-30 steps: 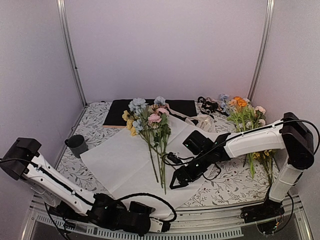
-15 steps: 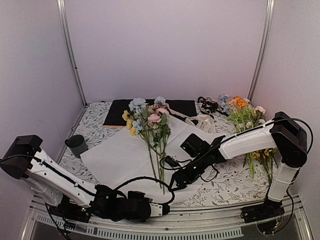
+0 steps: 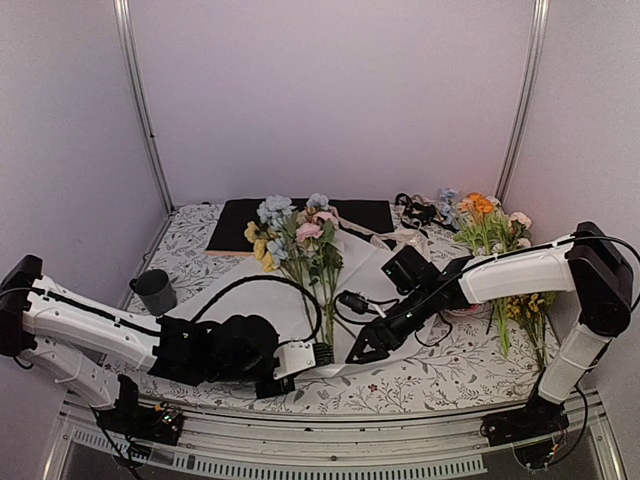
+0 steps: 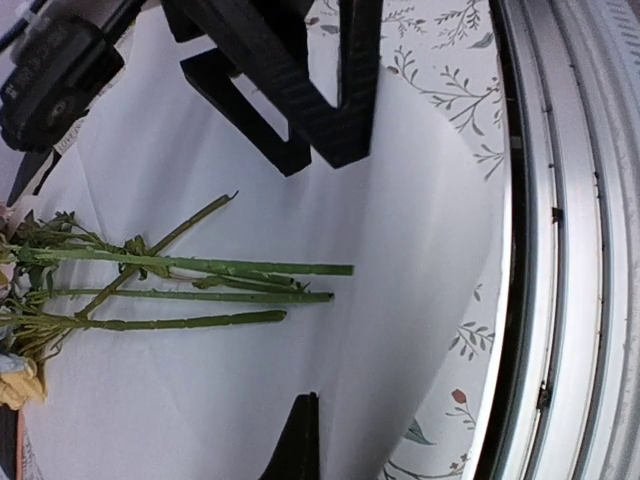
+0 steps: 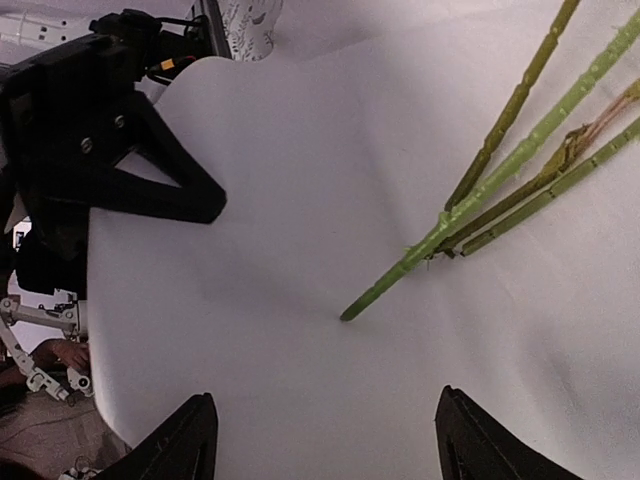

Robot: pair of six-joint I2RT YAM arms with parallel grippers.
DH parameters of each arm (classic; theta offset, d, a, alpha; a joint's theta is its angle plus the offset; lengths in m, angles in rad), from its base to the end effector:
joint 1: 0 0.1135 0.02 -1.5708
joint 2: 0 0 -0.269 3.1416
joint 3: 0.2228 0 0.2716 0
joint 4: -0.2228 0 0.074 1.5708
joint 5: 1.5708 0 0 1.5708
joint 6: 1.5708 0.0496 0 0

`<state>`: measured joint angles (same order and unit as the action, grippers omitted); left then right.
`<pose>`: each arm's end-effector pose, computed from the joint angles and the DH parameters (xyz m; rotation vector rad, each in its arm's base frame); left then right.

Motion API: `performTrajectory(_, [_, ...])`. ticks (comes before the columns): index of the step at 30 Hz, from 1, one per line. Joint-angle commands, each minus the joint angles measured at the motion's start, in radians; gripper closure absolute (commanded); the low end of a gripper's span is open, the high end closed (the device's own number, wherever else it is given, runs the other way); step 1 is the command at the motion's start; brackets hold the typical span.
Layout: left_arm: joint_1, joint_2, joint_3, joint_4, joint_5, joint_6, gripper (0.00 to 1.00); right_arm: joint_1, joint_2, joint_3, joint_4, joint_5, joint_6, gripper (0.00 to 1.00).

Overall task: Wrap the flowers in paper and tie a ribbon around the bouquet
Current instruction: Pick up the bottom corner of the flattened wrapping paper from the center of the board, then fold the bottom corner of the flattened wrapping paper at the center of the board.

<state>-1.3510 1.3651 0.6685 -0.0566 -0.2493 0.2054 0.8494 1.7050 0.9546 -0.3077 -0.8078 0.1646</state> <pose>0.0764 -0.2860 0.1694 1.5327 1.7335 -0.2992 0.2001 0.2818 0.1490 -1.2182 2.4966 1.3828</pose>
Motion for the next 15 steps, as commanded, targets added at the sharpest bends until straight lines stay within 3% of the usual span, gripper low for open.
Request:
performTrajectory(1, [0.082, 0.01, 0.002, 0.026, 0.19, -0.006, 1.0, -0.028, -0.077, 0.005, 0.002, -0.117, -0.09, 0.22])
performTrajectory(11, [0.256, 0.128, 0.071, 0.023, 0.38, 0.007, 1.0, -0.098, -0.122, -0.051, 0.037, -0.196, -0.123, 0.19])
performTrajectory(15, [0.28, 0.166, 0.1, 0.017, 0.427, 0.018, 1.0, -0.097, -0.078, -0.08, 0.085, -0.083, -0.076, 0.21])
